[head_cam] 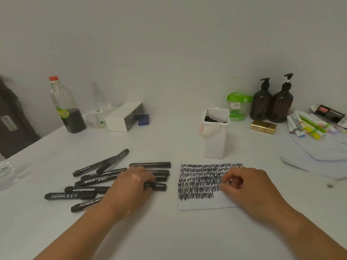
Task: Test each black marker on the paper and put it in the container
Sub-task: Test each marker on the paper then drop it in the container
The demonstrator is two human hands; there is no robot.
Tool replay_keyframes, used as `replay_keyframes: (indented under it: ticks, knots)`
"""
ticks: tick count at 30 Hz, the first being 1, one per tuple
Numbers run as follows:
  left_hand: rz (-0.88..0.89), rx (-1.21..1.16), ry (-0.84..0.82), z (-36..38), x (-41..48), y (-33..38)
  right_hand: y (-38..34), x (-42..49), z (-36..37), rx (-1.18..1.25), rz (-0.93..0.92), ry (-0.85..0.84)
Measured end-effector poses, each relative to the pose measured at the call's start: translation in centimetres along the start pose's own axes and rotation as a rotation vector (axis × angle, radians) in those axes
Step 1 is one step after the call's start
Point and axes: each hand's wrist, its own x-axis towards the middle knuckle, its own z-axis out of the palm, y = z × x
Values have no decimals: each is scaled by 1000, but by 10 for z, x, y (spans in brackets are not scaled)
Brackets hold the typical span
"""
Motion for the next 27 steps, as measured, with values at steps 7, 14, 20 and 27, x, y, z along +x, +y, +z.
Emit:
replay_keyframes:
  ticks: [7,14,20,27]
  knots:
    - [78,-84,119,-13,10,19,-1,-1,-4,35,-15,21]
    - [-75,-801,95,-22,40,58,-13,-5,-7,113,-104,32]
    - [-212,-1443,-55,17,48,80,-18,-8,-5,166,-145,-90]
    - [-229,-1736,-141,40,46,70,-13,-5,-2,230,-95,-75]
